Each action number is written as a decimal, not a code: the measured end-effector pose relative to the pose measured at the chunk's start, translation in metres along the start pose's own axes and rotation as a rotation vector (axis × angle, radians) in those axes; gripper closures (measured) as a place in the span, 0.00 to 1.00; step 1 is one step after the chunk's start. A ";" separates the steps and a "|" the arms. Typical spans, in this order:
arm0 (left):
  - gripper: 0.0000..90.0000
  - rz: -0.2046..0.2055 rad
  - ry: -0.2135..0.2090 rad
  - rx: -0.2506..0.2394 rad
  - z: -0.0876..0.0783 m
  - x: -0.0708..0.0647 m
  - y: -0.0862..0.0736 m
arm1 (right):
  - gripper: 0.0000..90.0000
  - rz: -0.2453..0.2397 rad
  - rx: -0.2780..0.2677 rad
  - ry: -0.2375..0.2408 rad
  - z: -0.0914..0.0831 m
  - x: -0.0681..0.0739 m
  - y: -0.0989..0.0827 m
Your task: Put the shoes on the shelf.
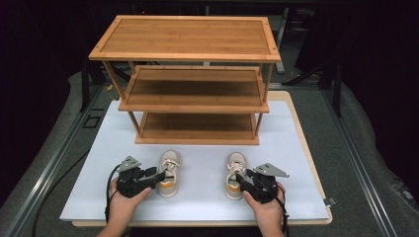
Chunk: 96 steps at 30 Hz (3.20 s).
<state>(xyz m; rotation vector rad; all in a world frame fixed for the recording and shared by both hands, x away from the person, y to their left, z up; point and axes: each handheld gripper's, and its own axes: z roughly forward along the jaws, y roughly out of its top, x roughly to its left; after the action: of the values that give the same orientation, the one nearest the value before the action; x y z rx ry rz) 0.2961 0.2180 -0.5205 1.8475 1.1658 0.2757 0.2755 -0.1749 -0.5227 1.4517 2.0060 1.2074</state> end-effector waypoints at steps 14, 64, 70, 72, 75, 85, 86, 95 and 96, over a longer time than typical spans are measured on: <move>0.68 -0.033 -0.027 0.030 0.015 -0.015 0.005 | 0.63 0.030 0.055 0.097 0.015 0.010 0.008; 0.56 -0.126 -0.050 -0.046 0.043 -0.049 -0.001 | 0.59 0.110 -0.018 0.110 0.040 0.059 0.005; 0.57 -0.174 -0.063 -0.103 0.044 -0.048 -0.008 | 0.61 0.188 -0.057 0.123 0.040 0.058 -0.004; 0.57 -0.185 -0.070 -0.119 0.044 -0.048 -0.010 | 0.61 0.200 -0.064 0.123 0.041 0.058 -0.005; 0.57 -0.197 -0.069 -0.126 0.045 -0.048 -0.011 | 0.60 0.209 -0.061 0.120 0.043 0.058 -0.005; 0.56 -0.205 -0.055 -0.139 0.049 -0.048 -0.012 | 0.60 0.214 -0.058 0.118 0.045 0.058 -0.004; 0.56 -0.214 -0.057 -0.144 0.049 -0.049 -0.013 | 0.59 0.213 -0.070 0.109 0.046 0.059 -0.005; 0.57 -0.219 -0.060 -0.157 0.049 -0.048 -0.015 | 0.60 0.207 -0.081 0.096 0.046 0.061 -0.007; 0.57 -0.217 -0.061 -0.155 0.049 -0.048 -0.014 | 0.60 0.207 -0.081 0.096 0.046 0.061 -0.007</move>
<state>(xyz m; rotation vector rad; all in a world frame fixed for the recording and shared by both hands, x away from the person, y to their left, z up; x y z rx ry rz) 0.2914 0.1531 -0.5473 1.5701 1.2547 0.1798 0.2811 -0.1011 -0.5436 1.6206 1.8794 1.4506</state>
